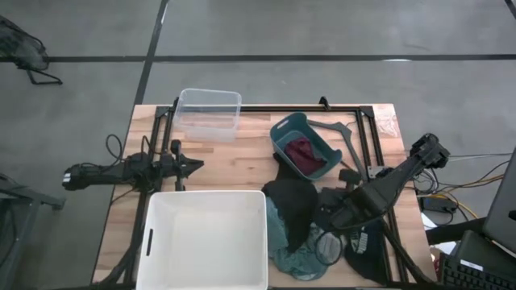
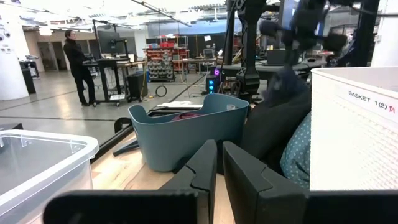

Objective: Pick & Place Cloths
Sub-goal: Put the blue shorts into the blue bin

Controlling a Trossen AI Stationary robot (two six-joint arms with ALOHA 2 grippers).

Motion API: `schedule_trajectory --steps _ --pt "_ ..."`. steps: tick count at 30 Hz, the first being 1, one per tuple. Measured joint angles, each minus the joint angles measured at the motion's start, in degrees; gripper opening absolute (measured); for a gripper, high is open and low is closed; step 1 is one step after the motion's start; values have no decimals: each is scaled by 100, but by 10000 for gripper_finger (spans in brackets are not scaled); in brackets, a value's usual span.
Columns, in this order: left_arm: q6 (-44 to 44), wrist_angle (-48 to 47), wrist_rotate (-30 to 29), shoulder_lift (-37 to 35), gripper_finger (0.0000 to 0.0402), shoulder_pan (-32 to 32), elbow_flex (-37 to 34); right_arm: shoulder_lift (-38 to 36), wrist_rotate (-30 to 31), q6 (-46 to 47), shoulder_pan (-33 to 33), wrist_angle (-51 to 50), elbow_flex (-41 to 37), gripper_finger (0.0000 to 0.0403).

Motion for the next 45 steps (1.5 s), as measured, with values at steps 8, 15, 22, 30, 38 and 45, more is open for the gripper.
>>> schedule_trajectory --steps 8,15,22,30,38,45 --pt "-2 -2 0 0 35 0 0 -86 1702 -480 0 25 929 10" --pt "-1 0 1 0 35 0 0 -86 2641 -704 -13 24 1448 12" --pt "0 -1 0 0 35 -1 0 -86 3375 -1081 -224 25 1893 11" --pt "0 0 0 0 35 -2 0 -82 4196 -1662 -664 30 2258 11" --pt "-1 -1 0 0 35 -1 0 -84 4280 -1615 -1387 36 2197 13" --pt "0 -1 0 -1 35 0 0 -84 4025 -1526 -2189 51 1810 13"
